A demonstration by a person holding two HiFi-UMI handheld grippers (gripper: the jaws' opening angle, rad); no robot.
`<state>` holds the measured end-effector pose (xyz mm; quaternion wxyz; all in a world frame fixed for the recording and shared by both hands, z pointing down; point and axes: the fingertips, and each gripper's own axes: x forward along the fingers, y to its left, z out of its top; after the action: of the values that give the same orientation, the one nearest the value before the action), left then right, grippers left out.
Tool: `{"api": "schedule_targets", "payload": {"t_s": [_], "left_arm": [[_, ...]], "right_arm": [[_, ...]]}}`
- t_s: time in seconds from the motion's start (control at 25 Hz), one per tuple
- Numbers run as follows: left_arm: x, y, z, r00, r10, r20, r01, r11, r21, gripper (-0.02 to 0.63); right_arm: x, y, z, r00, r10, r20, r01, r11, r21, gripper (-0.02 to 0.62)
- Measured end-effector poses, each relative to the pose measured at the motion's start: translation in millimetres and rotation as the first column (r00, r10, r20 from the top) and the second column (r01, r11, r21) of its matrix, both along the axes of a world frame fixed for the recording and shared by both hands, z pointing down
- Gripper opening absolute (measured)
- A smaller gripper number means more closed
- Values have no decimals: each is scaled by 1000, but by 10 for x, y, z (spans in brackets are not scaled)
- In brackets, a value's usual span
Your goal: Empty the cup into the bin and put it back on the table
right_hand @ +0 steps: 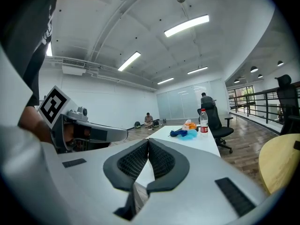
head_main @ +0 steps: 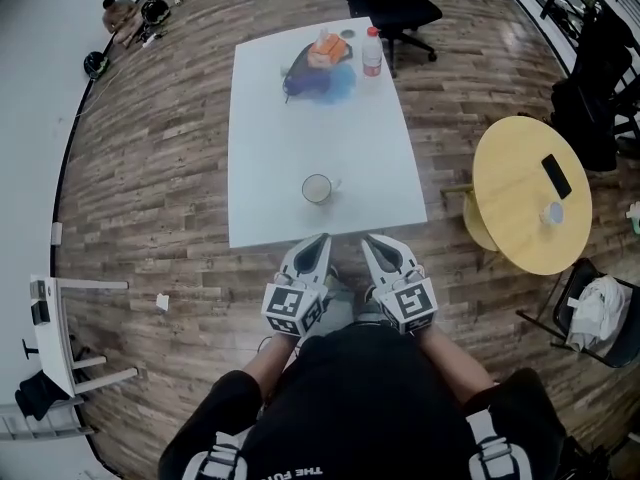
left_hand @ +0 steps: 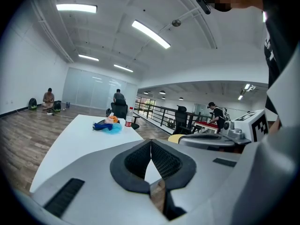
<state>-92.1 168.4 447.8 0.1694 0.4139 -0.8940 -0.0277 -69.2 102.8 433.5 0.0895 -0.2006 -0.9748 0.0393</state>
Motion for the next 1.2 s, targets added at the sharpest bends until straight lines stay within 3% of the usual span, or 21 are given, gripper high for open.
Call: {"api": "schedule_targets", "payload": {"t_s": [0.28,0.72,0.92,1.12,1.16,1.2], "left_arm": [[-463,191,96,1000,18,-20,-18,1000,20,21],[-1144,610,278,999,4,-48,-3,1000,30,21],[-1414,623,424,998,45,-54,-44,999,15,22],[-1432,550,738,991,105,-76,-107,994,-22,26],[-1419,507,810,989,129,-69,-131,991,-32,71],[-1410,456,888,986,155,-55,-158,986,-47,279]], "right_arm": [[-464,89,123,998,57,-18,-56,998,35,15],[-1134,407,301,997,48,-58,-43,995,94,15],[-1350,383,429,996,59,-71,-51,993,110,15],[-1424,308,618,990,79,-118,-66,992,111,15],[-1440,290,644,989,78,-127,-64,992,111,15],[-1460,272,670,988,74,-133,-60,992,111,15]]}}
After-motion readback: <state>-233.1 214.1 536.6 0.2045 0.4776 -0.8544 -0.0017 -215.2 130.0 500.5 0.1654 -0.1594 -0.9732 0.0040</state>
